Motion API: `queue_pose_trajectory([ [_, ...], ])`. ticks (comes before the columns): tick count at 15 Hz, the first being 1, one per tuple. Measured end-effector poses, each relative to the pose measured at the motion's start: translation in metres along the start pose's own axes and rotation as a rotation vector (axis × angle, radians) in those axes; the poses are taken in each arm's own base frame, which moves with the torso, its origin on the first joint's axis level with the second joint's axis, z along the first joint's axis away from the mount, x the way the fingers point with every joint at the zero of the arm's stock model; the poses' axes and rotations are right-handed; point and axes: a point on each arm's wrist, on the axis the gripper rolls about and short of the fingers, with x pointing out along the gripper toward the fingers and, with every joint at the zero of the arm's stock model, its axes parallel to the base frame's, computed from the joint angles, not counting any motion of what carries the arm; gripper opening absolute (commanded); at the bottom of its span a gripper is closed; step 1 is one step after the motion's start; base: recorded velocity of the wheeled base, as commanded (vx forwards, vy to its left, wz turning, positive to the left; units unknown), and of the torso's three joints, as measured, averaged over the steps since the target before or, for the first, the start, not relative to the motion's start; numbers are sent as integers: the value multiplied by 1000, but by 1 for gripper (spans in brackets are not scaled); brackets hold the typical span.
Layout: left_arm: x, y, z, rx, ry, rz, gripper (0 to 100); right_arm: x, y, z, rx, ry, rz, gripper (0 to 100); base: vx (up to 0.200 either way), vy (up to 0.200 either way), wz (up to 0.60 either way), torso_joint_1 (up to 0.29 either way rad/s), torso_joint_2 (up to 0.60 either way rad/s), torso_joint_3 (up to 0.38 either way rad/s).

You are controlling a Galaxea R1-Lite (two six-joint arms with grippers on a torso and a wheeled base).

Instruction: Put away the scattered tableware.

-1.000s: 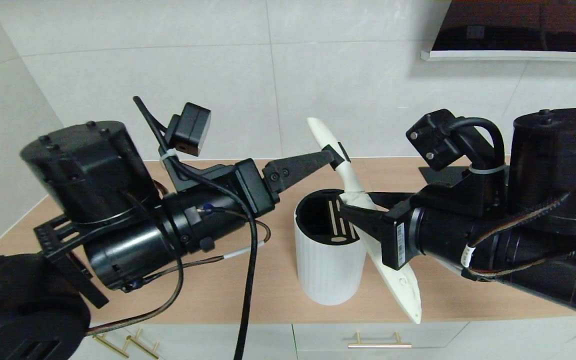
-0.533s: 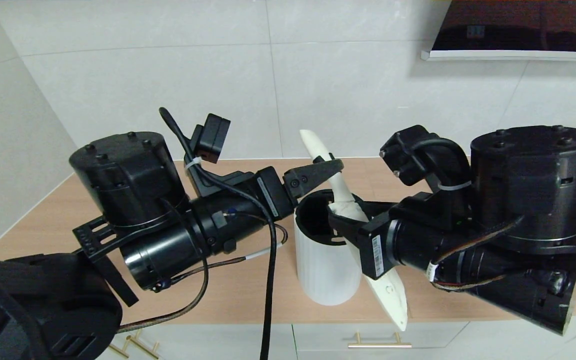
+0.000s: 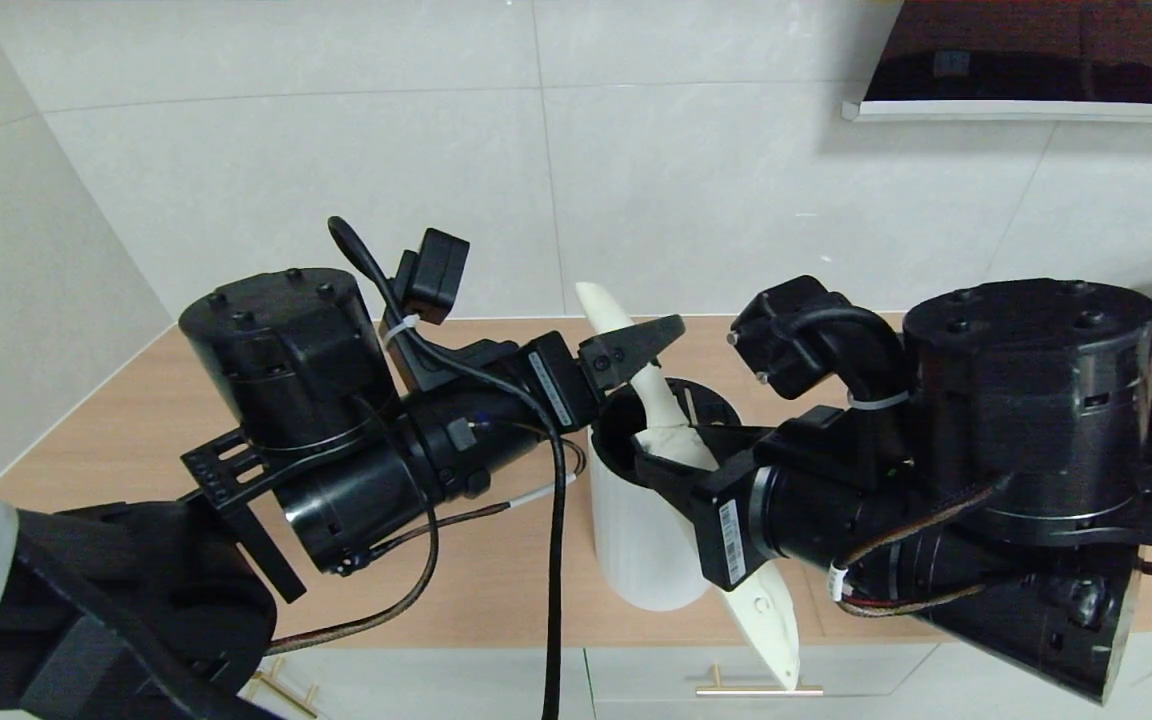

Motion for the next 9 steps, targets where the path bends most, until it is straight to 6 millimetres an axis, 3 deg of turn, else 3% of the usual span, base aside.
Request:
queue_pose_trajectory([
  [6,1,-1,-2,-1,4,0,100,1,3,-3,-1,9,9,0,0,0,0,0,0,0],
  [7,1,0,-2,-1,6,0,0,1,3,-3,-1,10,9,0,0,0,0,0,0,0],
  [9,1,0,-3,-1,8,0,0,2,4,-5,-4,16,12,0,0,0,0,0,0,0],
])
